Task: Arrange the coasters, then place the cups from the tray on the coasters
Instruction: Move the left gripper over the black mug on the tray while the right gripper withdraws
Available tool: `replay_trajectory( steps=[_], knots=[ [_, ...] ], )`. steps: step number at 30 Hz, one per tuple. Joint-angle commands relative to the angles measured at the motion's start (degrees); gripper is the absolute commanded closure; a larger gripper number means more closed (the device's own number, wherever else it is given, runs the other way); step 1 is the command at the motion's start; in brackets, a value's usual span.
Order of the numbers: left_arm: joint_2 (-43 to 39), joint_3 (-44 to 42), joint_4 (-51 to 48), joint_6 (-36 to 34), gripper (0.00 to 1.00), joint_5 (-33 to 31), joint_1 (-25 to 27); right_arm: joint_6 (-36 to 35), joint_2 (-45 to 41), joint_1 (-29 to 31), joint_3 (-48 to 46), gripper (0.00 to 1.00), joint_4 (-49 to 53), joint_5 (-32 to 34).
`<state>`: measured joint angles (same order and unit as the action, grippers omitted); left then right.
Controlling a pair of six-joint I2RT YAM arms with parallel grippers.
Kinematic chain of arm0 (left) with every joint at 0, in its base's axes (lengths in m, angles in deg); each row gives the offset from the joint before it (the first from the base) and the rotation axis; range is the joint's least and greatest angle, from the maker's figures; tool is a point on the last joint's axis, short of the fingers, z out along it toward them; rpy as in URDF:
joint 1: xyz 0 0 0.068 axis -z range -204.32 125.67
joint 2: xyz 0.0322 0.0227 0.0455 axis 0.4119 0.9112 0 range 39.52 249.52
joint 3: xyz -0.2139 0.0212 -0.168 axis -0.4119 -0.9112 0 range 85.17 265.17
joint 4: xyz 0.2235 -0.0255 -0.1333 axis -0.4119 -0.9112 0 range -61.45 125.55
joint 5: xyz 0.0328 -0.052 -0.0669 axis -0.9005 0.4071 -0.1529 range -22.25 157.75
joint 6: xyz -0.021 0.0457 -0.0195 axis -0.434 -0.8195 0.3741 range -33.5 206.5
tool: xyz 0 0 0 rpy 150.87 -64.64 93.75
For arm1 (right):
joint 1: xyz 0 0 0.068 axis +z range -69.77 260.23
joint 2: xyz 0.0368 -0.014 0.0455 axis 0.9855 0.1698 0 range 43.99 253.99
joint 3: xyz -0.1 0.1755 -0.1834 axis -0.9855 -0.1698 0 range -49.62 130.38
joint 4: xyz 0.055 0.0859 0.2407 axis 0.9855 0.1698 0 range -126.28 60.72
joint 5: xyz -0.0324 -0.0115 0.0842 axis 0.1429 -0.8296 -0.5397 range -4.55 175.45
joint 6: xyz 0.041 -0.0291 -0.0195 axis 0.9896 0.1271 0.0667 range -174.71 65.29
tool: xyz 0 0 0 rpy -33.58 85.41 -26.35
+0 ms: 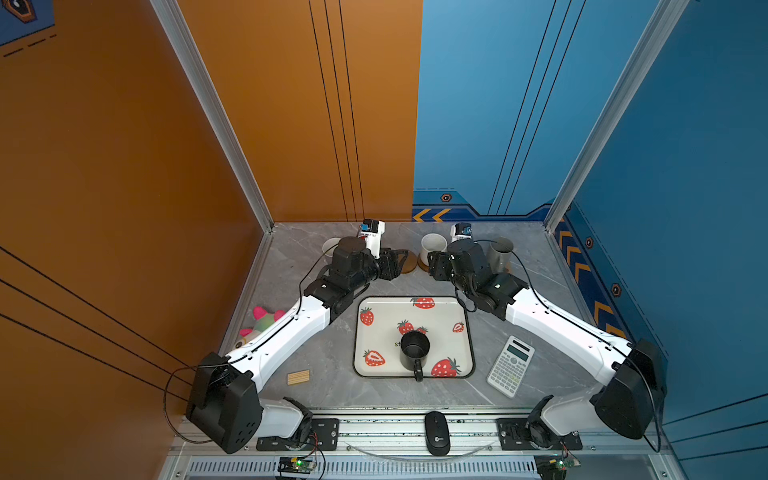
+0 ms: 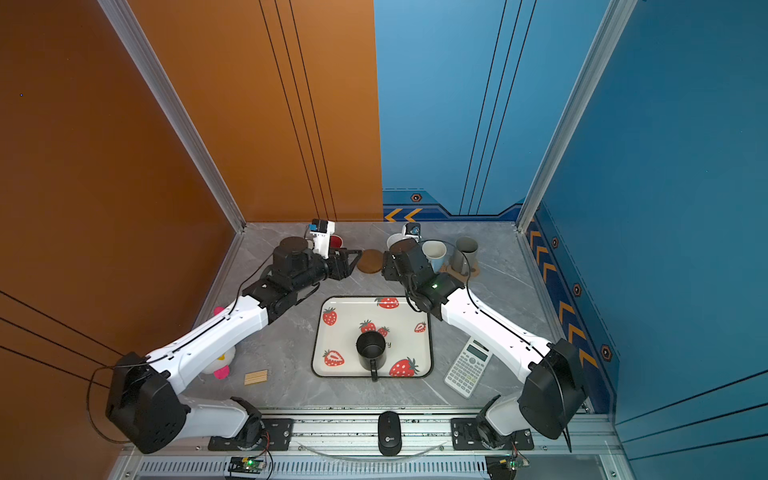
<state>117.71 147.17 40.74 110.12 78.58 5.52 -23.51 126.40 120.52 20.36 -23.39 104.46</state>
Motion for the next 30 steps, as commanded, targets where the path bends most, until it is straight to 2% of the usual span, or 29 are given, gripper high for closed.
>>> replay_trajectory(
  steps=[1, 6, 8, 12, 14, 19, 23, 30],
  knots=[
    [1.40, 3.38, -3.65, 0.20, 0.39, 1.53, 0.83, 1.32, -2.12, 1.45, -1.18, 0.32, -4.59, 2.80],
    [3.19, 8.98, -11.35, -1.80, 0.39, 2.44, 3.20, 0.97, -3.57, 1.45, -3.22, 0.32, -4.84, 4.65],
    [4.25, 13.57, -20.83, -6.47, 0.39, 1.98, 4.66, 0.94, -4.85, 1.45, -4.55, 0.32, -4.77, 6.09],
    [4.94, 21.56, -36.89, -12.68, 0.39, -7.19, 8.10, 0.92, -9.02, 1.07, -8.06, 0.32, -4.66, 9.46],
    [4.33, 23.61, -41.67, -13.72, 0.39, -9.23, 9.19, 0.99, -11.85, 0.32, -10.31, 0.31, -4.13, 10.55],
    [1.47, 24.49, -47.81, -14.12, 0.44, -6.72, 11.37, 2.47, -19.02, -2.64, -15.49, 0.31, -2.50, 12.87],
    [0.83, 26.15, -53.52, -12.01, 0.44, -7.77, 14.40, 3.24, -23.17, -3.55, -18.46, 0.31, -3.40, 13.38],
    [1.04, 21.21, -55.14, -5.20, 0.43, -10.99, 22.31, 3.52, -23.71, -4.07, -19.20, 0.30, -3.65, 12.33]
  ],
)
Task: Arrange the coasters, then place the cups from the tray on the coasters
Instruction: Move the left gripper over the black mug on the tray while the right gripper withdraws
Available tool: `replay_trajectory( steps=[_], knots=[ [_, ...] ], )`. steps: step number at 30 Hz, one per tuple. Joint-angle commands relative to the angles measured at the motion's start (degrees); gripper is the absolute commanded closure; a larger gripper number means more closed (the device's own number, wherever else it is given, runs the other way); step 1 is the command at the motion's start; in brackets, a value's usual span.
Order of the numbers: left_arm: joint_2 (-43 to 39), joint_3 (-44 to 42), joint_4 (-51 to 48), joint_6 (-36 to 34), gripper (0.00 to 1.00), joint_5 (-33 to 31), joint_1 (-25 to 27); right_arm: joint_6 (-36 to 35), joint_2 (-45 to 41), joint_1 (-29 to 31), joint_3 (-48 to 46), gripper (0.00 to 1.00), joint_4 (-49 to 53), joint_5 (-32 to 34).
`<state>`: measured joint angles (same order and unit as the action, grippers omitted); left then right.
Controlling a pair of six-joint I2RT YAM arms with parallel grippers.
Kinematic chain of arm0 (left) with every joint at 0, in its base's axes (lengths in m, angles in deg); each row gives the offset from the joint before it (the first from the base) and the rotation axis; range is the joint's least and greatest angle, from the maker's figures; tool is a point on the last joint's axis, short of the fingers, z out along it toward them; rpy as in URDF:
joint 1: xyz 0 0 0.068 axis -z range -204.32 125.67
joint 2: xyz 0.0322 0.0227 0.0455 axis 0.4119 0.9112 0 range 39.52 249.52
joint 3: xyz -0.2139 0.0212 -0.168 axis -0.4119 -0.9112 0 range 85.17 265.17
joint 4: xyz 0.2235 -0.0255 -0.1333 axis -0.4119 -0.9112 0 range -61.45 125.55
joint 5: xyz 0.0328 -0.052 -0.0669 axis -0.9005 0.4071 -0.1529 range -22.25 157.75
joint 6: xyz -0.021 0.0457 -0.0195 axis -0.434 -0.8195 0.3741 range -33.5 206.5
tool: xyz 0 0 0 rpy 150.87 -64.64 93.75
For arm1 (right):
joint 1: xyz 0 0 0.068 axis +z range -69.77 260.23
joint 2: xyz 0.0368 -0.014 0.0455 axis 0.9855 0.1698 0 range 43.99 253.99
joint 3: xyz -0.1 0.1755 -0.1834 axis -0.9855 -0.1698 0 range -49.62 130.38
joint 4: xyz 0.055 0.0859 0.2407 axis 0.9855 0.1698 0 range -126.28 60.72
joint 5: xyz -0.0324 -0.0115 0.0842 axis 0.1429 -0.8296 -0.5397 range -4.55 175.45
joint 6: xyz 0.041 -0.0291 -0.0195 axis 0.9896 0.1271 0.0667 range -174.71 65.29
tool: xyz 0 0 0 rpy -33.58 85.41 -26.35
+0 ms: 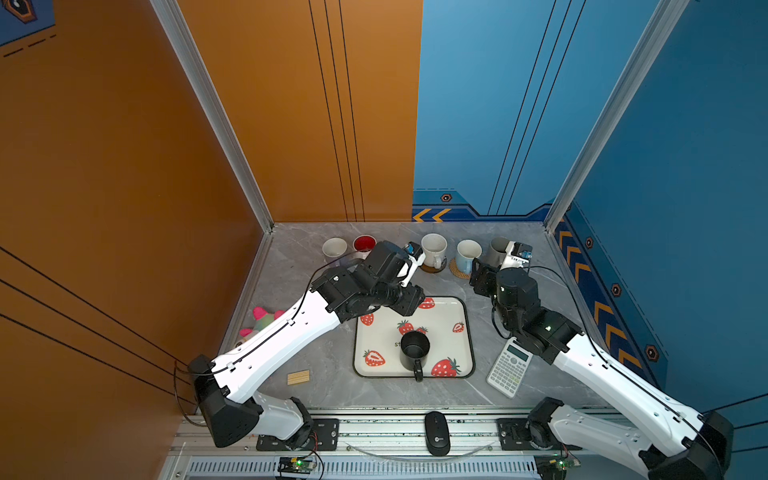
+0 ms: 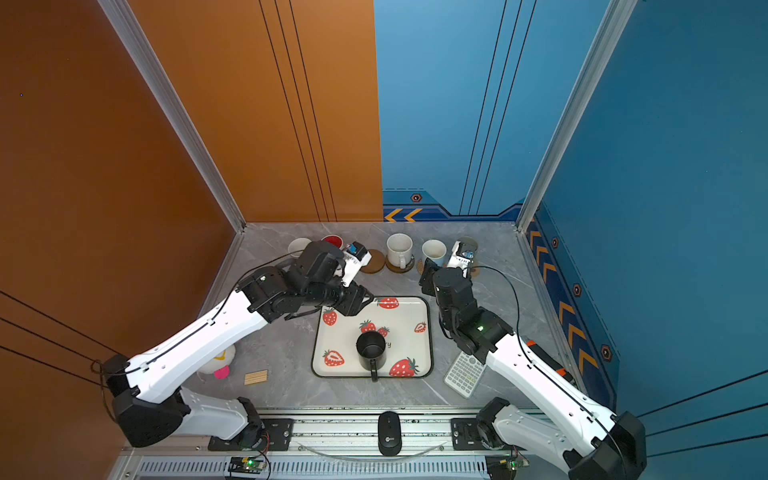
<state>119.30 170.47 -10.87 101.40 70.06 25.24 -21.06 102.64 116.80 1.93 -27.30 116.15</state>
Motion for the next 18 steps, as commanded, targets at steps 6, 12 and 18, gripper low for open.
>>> replay_trajectory(
  steps=[6, 12, 18],
  knots=[
    [0.45, -8.27, -3.69, 9.72, 0.43, -5.05, 8.87, 1.36, -0.33, 0.46, -0.59, 0.30, -0.16, -0.54],
    [2.42, -11.81, -3.72, 13.02, 0.41, -5.75, 12.38, 1.45, -1.95, 1.30, -1.38, 0.30, -0.19, 0.50],
    [5.78, -12.84, -3.68, 15.64, 0.38, -4.90, 17.58, 1.40, -2.92, 1.38, -1.53, 0.29, 0.60, 0.67]
  ],
)
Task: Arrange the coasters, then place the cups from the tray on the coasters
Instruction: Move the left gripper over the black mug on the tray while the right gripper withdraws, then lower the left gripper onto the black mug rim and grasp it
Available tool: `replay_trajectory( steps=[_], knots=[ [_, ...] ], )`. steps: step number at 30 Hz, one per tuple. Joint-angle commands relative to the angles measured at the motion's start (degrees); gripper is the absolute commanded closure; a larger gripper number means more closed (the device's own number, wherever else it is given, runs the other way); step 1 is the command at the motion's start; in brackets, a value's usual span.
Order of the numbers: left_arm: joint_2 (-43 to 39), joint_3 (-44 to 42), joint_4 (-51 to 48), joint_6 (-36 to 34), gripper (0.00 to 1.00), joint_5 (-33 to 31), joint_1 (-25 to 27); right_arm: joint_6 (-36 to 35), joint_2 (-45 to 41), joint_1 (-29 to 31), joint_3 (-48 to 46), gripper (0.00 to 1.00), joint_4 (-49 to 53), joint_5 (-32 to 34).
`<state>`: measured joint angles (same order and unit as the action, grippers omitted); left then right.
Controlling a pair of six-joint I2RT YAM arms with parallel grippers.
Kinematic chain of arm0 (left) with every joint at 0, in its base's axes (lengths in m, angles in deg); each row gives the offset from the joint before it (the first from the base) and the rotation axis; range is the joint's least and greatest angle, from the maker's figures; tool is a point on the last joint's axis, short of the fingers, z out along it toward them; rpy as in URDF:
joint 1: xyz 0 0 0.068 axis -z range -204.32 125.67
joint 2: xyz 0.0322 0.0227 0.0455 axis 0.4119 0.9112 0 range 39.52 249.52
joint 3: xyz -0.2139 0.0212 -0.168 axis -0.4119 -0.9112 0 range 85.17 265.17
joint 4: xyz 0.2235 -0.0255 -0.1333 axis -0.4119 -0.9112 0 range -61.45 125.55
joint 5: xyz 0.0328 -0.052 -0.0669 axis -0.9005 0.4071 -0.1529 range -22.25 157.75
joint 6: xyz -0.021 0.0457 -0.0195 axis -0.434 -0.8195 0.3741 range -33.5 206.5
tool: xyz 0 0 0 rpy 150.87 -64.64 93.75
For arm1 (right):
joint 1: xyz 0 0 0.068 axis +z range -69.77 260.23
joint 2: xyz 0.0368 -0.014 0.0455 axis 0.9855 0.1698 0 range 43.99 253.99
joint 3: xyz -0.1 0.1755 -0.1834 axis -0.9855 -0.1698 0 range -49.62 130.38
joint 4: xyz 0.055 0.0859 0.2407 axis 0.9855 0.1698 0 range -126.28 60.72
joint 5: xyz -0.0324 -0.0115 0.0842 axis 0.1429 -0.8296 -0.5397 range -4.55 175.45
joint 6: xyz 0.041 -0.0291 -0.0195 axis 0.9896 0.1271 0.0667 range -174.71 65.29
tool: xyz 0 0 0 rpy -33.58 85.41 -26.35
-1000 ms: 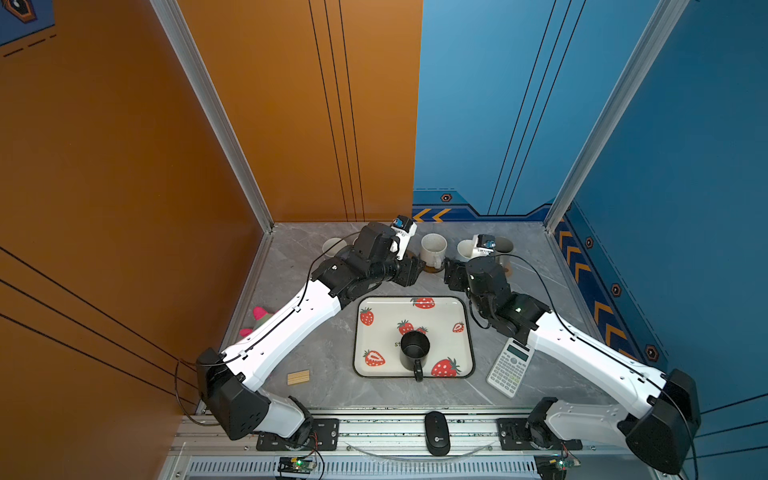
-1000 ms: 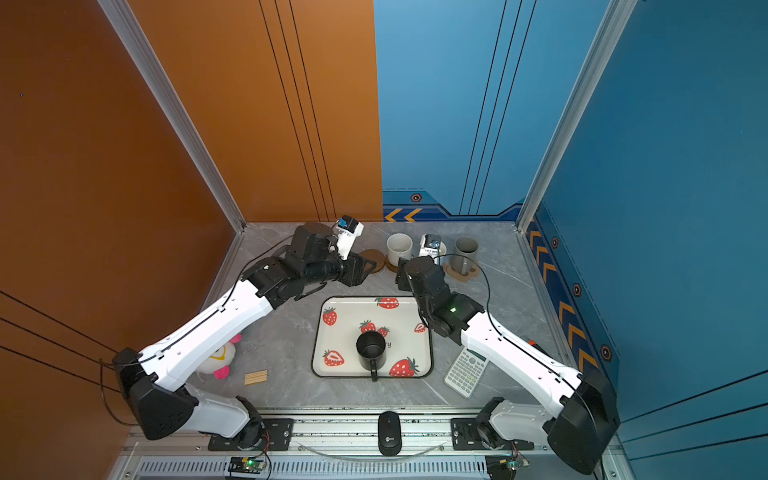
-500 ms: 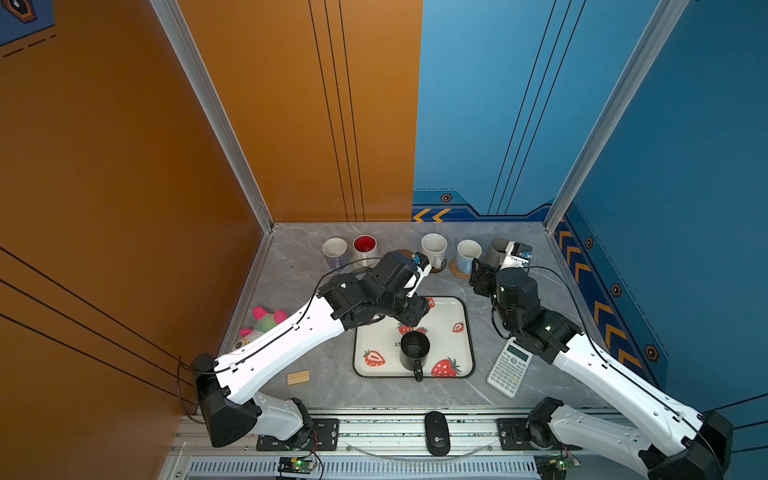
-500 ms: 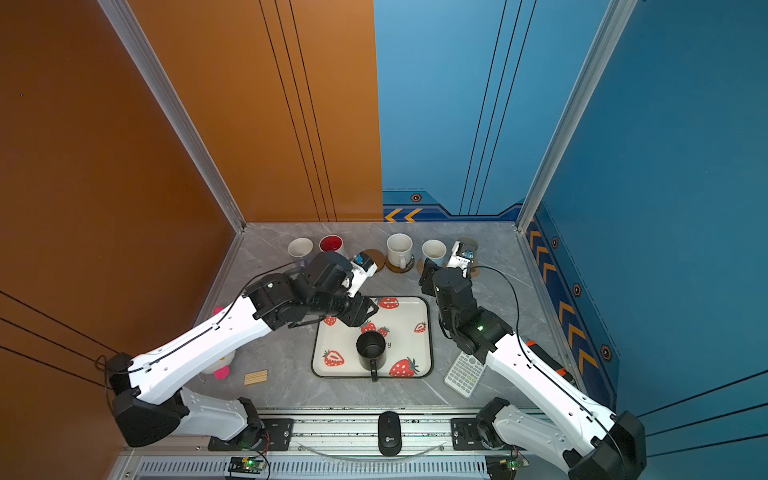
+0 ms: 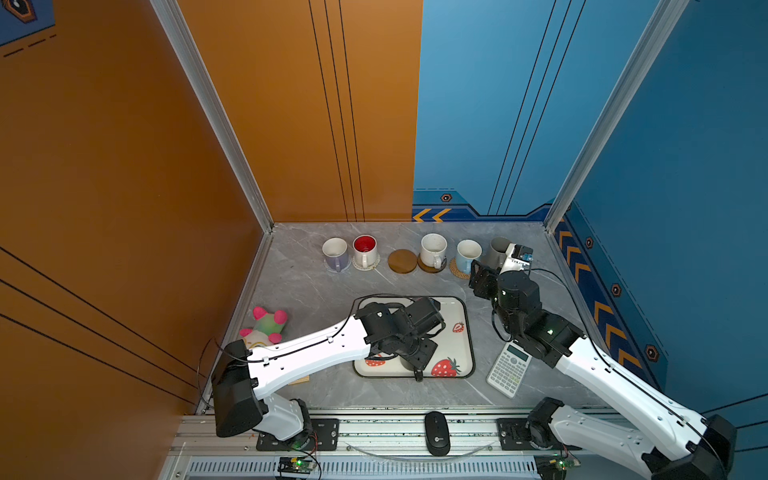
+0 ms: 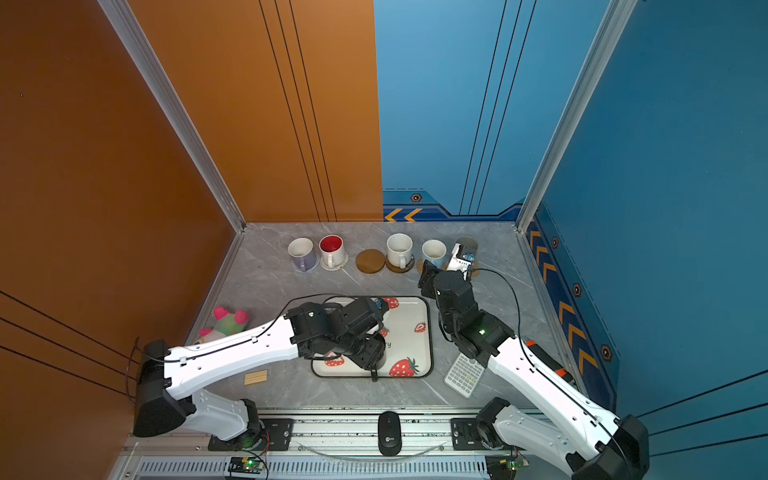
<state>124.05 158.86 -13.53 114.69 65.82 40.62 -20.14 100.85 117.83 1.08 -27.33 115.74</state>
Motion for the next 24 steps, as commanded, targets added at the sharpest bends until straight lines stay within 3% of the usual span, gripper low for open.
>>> replay_trajectory(
  steps=[1, 12, 24],
  knots=[
    [1.42, -1.56, -1.02, 2.86, 0.37, -0.69, 2.83, 0.55, -1.29, 0.36, -0.88, 0.29, 0.31, 1.09],
    [5.29, -3.21, -1.02, 6.28, 0.36, -1.76, 5.24, 0.50, -1.29, 0.45, -0.88, 0.27, 0.52, 0.96],
    [11.86, -2.36, -0.98, 4.42, 0.35, -2.74, 3.34, 0.33, -1.86, 0.36, -1.47, 0.26, 0.46, 1.53]
  ],
)
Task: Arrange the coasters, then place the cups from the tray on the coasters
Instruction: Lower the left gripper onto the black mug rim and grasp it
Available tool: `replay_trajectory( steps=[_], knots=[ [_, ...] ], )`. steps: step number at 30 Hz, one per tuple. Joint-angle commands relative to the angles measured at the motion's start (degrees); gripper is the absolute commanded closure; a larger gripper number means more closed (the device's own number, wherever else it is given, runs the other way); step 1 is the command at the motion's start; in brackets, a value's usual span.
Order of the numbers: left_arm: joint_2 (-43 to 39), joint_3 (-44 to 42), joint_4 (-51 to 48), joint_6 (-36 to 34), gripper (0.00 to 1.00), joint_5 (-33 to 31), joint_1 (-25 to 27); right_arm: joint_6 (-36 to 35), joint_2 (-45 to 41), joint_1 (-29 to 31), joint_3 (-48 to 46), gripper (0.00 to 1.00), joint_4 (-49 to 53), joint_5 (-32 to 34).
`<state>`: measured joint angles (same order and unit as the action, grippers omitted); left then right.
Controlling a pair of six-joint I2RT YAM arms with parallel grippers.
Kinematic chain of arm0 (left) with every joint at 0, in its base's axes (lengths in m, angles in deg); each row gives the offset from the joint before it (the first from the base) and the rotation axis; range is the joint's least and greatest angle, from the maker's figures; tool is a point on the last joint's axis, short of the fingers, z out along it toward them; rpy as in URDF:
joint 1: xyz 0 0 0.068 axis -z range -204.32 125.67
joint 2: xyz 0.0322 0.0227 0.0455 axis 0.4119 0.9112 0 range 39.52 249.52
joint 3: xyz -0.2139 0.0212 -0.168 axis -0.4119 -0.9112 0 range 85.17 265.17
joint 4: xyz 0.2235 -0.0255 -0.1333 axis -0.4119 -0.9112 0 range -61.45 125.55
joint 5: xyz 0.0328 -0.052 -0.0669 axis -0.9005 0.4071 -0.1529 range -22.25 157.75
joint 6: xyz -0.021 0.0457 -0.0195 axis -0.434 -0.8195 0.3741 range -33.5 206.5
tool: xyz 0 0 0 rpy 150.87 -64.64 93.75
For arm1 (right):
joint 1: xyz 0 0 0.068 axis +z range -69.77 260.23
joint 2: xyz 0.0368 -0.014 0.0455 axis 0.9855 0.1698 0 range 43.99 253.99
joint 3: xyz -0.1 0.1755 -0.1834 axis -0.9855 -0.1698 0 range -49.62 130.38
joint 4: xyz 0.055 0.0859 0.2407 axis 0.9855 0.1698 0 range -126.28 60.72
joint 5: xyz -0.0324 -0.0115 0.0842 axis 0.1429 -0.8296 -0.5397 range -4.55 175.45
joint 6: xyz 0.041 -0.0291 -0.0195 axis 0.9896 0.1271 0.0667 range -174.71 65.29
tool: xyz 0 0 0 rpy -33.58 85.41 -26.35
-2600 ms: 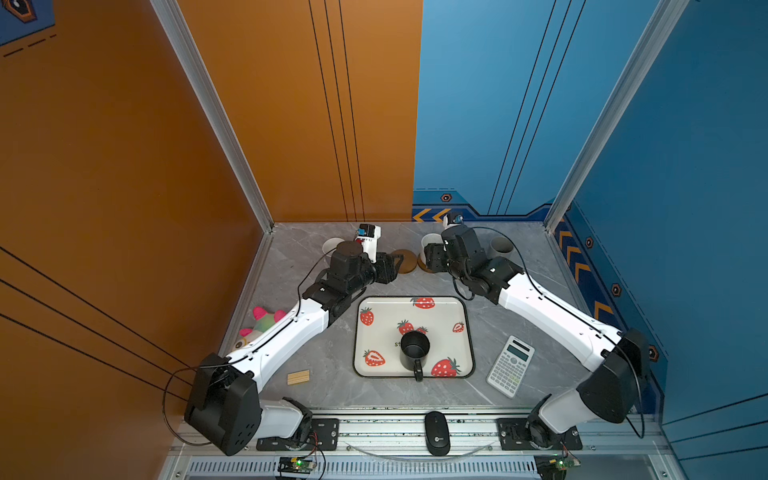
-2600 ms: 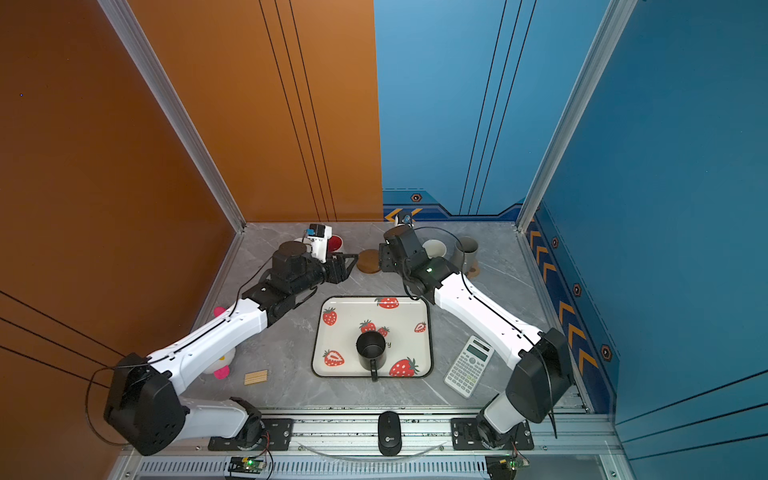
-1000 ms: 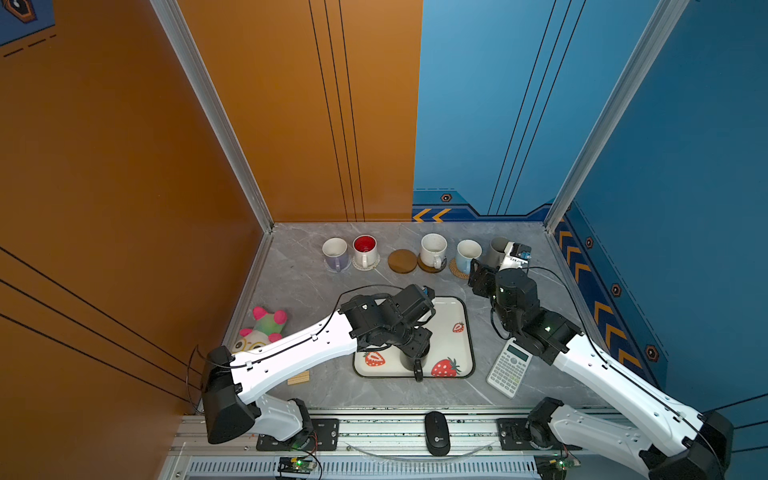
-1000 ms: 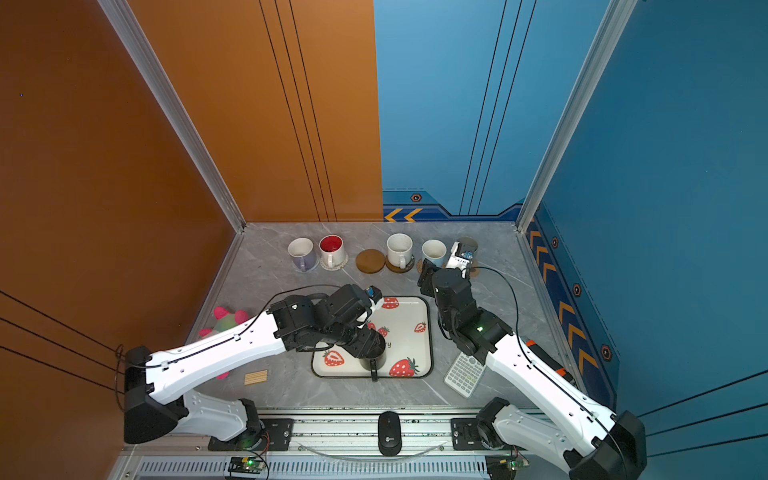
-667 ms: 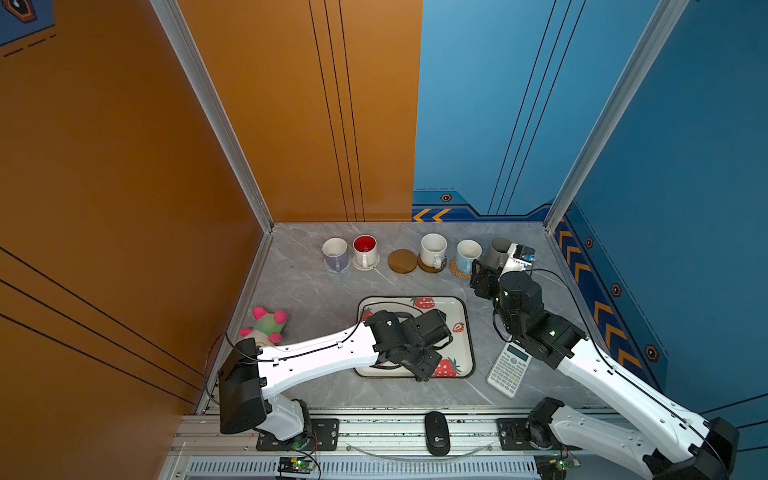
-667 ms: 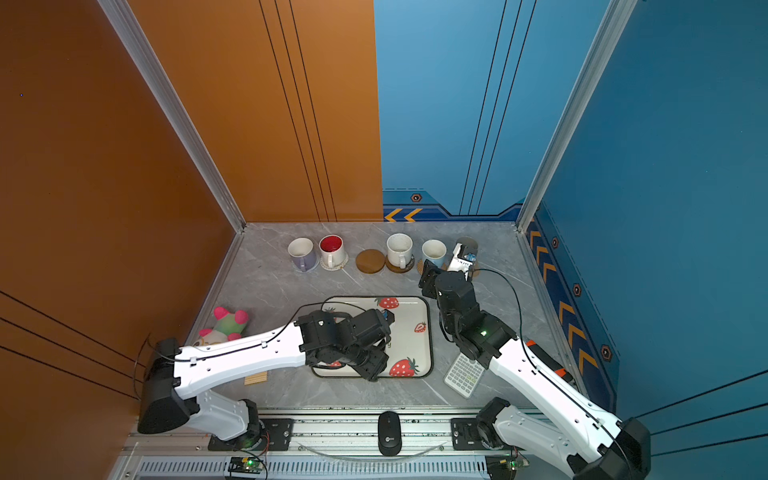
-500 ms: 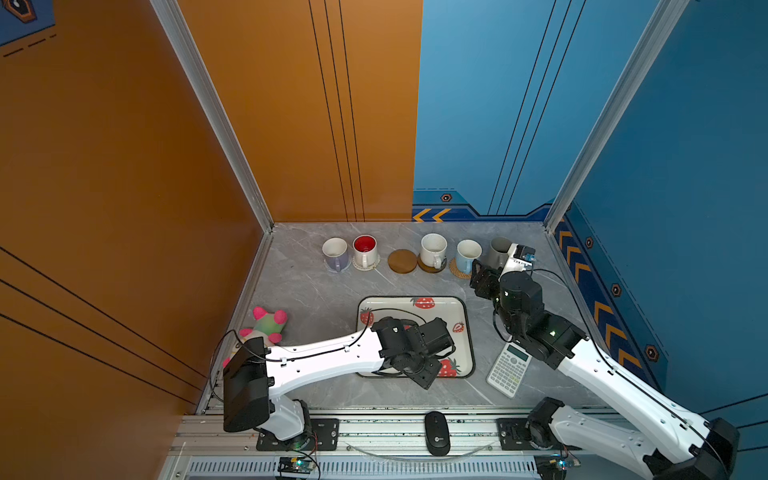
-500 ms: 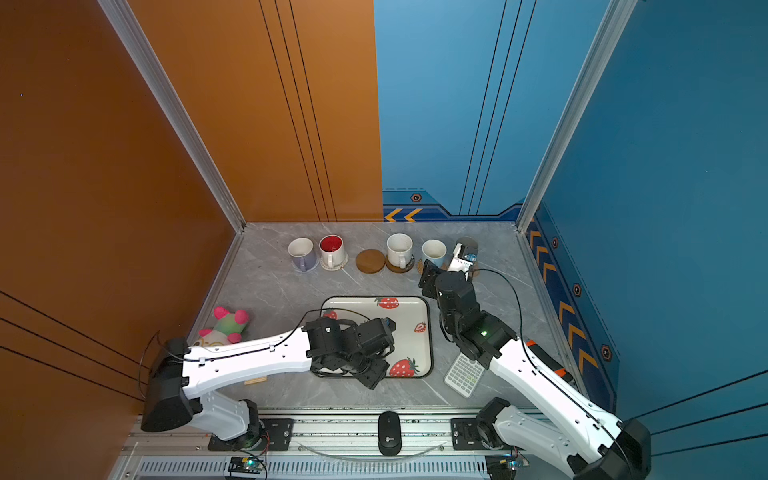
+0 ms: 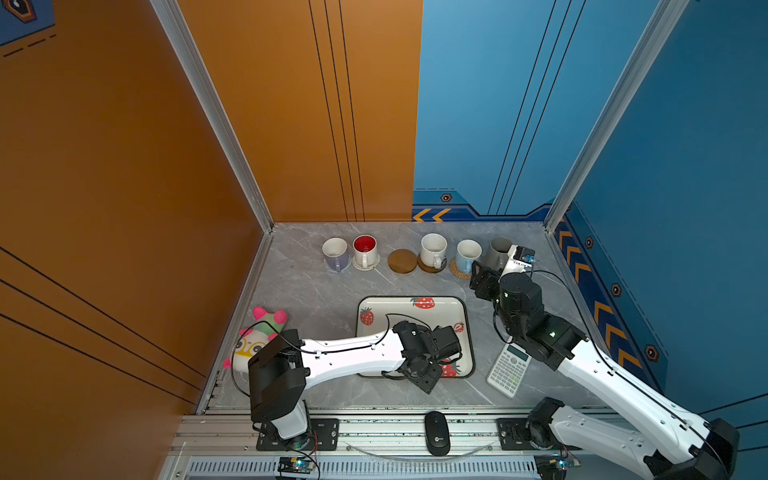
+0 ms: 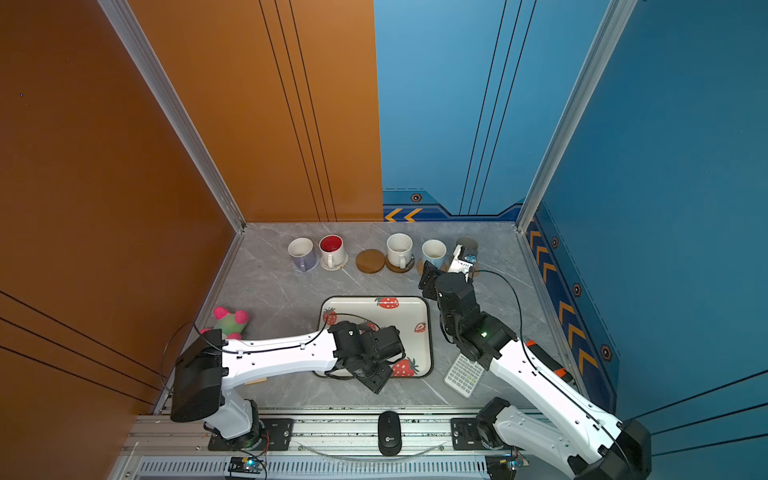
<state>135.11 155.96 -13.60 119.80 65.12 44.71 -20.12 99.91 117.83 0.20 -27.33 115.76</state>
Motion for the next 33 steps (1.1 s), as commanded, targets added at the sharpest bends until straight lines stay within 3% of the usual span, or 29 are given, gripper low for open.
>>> replay_trajectory(
  steps=[1, 12, 21, 33],
  knots=[
    [0.91, 0.51, -0.89, -0.68, 0.35, -2.24, -1.01, 0.28, -0.84, 0.36, -0.54, 0.26, 0.39, 1.51],
    [1.70, -0.82, -0.78, -0.08, 0.54, -5.34, -3.38, 0.14, -0.21, 0.01, -0.47, 0.25, 0.21, 1.25],
    [2.81, -2.44, 1.97, 0.01, 0.61, -5.54, -5.02, 0.16, -0.34, 0.01, -0.71, 0.25, 0.30, 1.07],
    [0.47, -3.69, 3.09, 0.54, 1.00, -6.80, -6.01, 0.34, -0.37, 0.01, -0.86, 0.25, -0.05, 1.07]
  ],
)
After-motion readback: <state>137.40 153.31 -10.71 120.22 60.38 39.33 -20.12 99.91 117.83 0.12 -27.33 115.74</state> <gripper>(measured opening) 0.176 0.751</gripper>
